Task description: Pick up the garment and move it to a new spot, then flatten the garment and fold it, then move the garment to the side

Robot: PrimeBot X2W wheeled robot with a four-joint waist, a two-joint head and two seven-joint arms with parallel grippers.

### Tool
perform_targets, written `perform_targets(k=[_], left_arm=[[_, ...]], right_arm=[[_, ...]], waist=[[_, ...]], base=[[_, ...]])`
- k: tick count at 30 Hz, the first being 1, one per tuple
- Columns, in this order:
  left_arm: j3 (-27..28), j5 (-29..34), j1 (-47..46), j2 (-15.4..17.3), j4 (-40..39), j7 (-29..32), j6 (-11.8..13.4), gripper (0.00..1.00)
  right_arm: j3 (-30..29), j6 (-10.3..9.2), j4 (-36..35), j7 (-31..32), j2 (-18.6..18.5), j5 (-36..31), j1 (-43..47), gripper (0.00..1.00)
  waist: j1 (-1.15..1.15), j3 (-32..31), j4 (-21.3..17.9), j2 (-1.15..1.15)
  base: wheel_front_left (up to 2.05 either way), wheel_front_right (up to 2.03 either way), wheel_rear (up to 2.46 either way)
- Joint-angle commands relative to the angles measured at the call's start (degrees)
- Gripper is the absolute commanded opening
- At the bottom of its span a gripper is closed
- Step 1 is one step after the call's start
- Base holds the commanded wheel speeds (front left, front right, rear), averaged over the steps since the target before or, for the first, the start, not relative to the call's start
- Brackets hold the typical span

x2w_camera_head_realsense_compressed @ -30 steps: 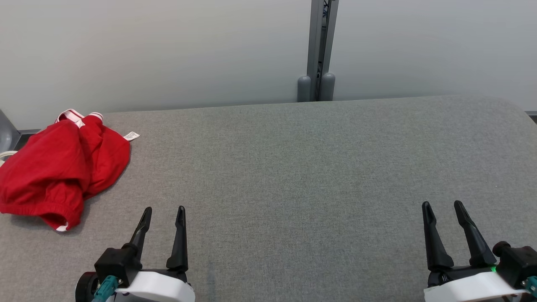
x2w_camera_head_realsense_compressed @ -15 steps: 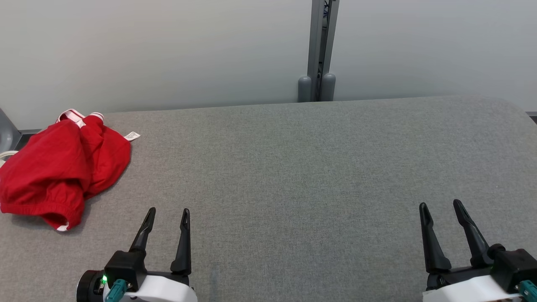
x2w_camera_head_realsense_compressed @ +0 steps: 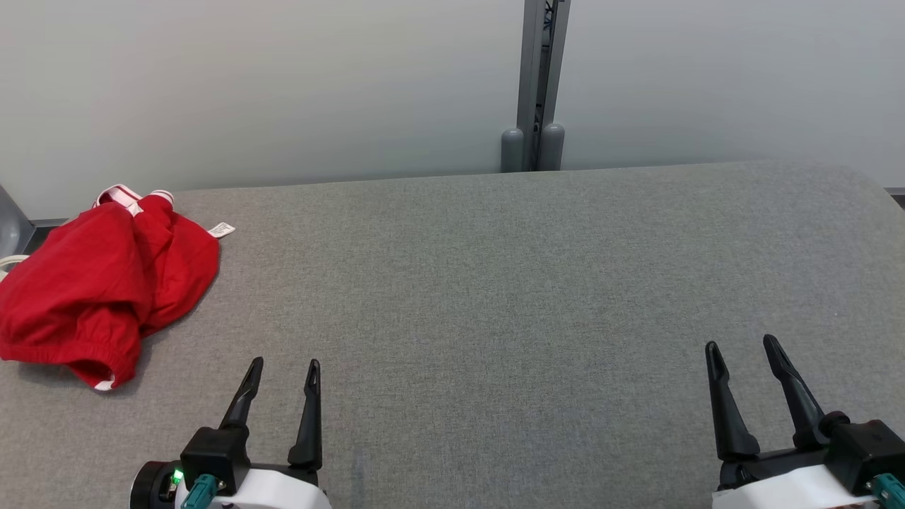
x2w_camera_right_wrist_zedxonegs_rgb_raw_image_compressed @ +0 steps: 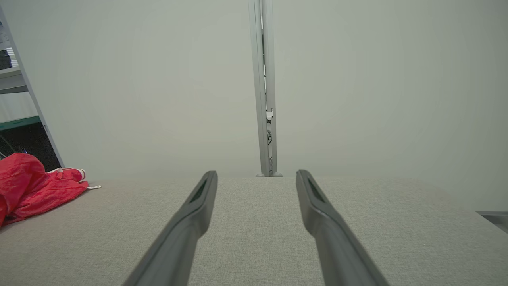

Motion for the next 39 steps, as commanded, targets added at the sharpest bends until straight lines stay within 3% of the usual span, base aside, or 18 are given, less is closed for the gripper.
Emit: perform_targets(k=[1, 27, 33, 39], left_arm=[[0.20, -0.27, 0.23, 0.30, 0.13, -0.07, -0.28, 1.00], [-0.40, -0.44, -0.32, 0.30, 0.84, -0.06, -0.28, 1.00], [-0.64, -0.21, -1.10, 0.30, 0.93, -0.05, -0.33, 1.00], [-0.18, 0.61, -1.48, 0.31, 0.83, -0.06, -0.48, 1.00]], right_arm=[[-0.21, 0.13, 0.11, -0.42, -0.45, -0.10, 0.35, 1.00], [-0.44, 0.13, 0.16, -0.42, -0.45, 0.74, 0.60, 1.00], [-0.48, 0.13, -0.21, -0.38, -0.42, 1.09, 0.68, 1.00], [-0.02, 0.13, -0.53, -0.37, -0.42, 1.68, 0.62, 1.00]], waist=[[0.00, 0.00, -0.02, 0.00], [0.00, 0.12, 0.63, 0.00], [0.00, 0.25, 3.91, 0.00], [0.00, 0.31, 10.24, 0.00]], base=[[0.00, 0.00, 0.00], [0.00, 0.00, 0.00], [0.00, 0.00, 0.00], [0.00, 0.00, 0.00]])
